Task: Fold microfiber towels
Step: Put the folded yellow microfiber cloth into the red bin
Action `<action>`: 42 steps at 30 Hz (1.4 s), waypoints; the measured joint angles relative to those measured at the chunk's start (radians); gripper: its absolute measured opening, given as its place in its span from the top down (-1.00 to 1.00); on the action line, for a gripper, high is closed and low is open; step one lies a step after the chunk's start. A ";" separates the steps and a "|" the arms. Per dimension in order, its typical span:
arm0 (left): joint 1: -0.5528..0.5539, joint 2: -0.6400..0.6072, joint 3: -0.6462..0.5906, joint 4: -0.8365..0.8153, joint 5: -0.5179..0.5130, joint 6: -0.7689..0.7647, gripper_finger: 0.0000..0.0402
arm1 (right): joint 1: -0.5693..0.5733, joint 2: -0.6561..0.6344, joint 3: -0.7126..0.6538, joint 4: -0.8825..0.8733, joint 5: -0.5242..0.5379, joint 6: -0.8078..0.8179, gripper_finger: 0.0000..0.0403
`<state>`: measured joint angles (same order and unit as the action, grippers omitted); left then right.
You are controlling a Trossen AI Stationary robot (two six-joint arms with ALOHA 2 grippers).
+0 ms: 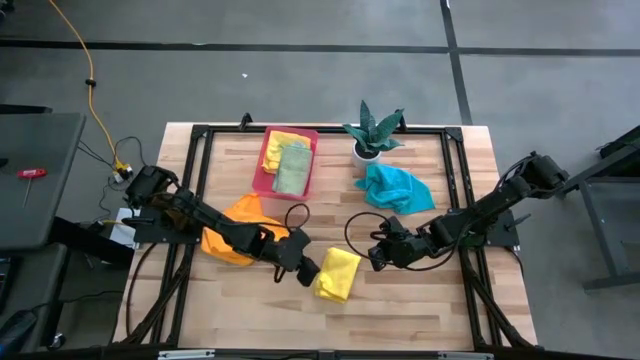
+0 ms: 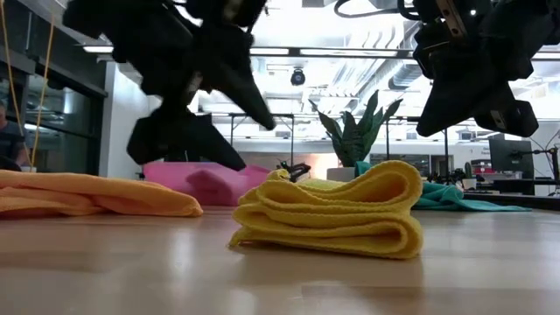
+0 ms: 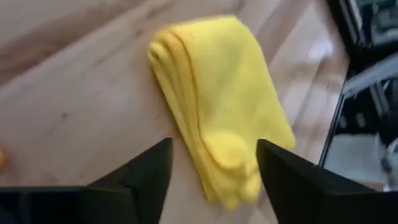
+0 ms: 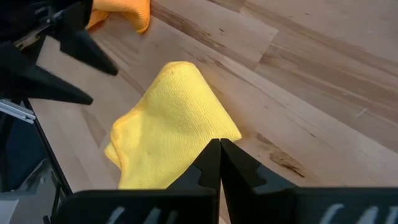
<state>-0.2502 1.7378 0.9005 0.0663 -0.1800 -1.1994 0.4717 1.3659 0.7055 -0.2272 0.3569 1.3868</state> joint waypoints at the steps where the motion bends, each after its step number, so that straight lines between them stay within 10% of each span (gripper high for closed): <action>1: 0.005 0.002 -0.003 0.005 0.000 -0.012 -0.17 | 0.000 0.000 0.000 0.000 0.000 0.000 1.00; 25: 0.048 0.238 0.002 0.336 0.176 -0.255 -0.36 | 0.000 0.000 0.000 0.007 -0.001 0.000 1.00; 37: 0.036 0.252 0.090 0.198 0.084 -0.137 0.84 | 0.000 0.000 0.000 0.006 0.008 -0.001 1.00; 42: 0.049 0.239 0.091 0.213 0.050 -0.065 0.96 | 0.000 0.000 0.000 0.000 0.010 -0.001 1.00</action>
<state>-0.2009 1.9770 0.9913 0.2794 -0.1303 -1.2648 0.4717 1.3659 0.7055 -0.2270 0.3664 1.3861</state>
